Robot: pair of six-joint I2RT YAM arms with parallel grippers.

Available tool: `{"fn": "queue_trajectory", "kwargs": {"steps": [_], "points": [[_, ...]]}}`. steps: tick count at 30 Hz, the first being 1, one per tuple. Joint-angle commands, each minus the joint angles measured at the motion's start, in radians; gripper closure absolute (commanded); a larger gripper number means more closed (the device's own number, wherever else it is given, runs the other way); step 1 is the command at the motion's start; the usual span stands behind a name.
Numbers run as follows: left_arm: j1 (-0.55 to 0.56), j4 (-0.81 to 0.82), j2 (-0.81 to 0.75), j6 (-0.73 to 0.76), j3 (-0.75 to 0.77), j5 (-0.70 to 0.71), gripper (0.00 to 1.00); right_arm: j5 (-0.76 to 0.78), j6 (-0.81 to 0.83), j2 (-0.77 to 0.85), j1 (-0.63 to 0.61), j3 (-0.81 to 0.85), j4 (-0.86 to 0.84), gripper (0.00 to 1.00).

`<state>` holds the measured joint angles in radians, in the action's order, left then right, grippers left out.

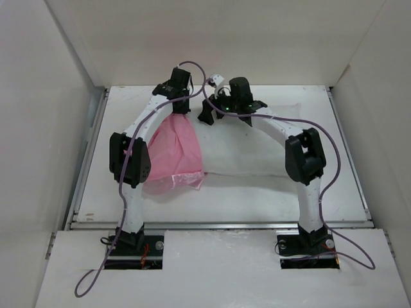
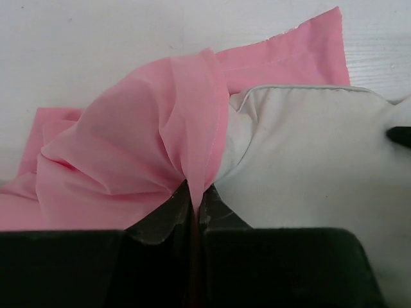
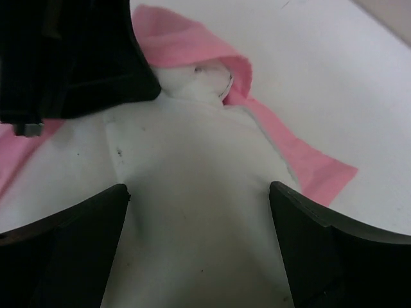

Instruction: Put the pillow into the pillowcase

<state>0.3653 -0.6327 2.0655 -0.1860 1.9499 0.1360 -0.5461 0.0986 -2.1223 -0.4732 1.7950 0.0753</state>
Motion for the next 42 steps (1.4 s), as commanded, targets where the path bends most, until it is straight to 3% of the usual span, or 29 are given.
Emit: {"fn": "queue_trajectory", "kwargs": {"steps": [1,3,4,5,7,11,12,16,24,28,32,34,37,42], "points": [[-0.008,-0.025,-0.07,0.003,-0.028,0.016,1.0,-0.045,0.049,-0.062,-0.05,0.049,0.052,0.05],[-0.008,-0.015,-0.081,0.003,-0.028,0.016,1.0,-0.073,0.049,-0.085,-0.05,0.049,0.063,0.17],[-0.008,-0.015,-0.081,0.003,-0.019,0.016,1.0,-0.101,0.049,-0.094,-0.05,0.058,0.063,0.28],[-0.008,-0.015,-0.081,0.003,0.007,0.016,1.0,-0.101,0.049,-0.094,-0.05,0.058,0.063,0.57],[-0.008,-0.027,-0.081,0.003,0.04,0.026,1.0,-0.088,0.033,-0.053,-0.05,0.034,0.019,1.0],[-0.008,-0.036,-0.102,0.013,0.095,0.06,1.0,0.118,-0.006,0.148,-0.05,-0.17,-0.185,1.0],[-0.008,-0.036,-0.116,0.013,0.106,0.06,1.0,0.135,-0.017,0.195,-0.039,-0.275,-0.227,1.0],[-0.008,-0.025,-0.145,0.022,0.115,0.027,1.0,0.169,-0.042,0.393,-0.03,-0.443,-0.307,1.0],[0.07,-0.015,-0.165,0.04,0.167,0.057,1.0,0.137,-0.114,0.447,-0.03,-0.554,-0.325,1.0],[0.07,-0.033,-0.185,0.031,0.167,0.114,0.83,0.164,-0.134,0.518,-0.039,-0.644,-0.351,1.0],[0.07,-0.042,-0.185,0.031,0.156,0.136,0.81,0.183,-0.157,0.562,-0.039,-0.721,-0.385,1.0],[0.08,-0.051,-0.185,0.031,0.147,0.136,0.81,0.172,-0.178,0.562,-0.039,-0.73,-0.394,1.0],[0.089,-0.051,-0.174,0.031,0.136,0.136,1.0,0.163,-0.189,0.553,-0.048,-0.73,-0.394,1.0],[0.107,-0.042,-0.154,0.065,0.127,0.116,1.0,0.153,-0.189,0.533,-0.07,-0.721,-0.413,1.0]]}}
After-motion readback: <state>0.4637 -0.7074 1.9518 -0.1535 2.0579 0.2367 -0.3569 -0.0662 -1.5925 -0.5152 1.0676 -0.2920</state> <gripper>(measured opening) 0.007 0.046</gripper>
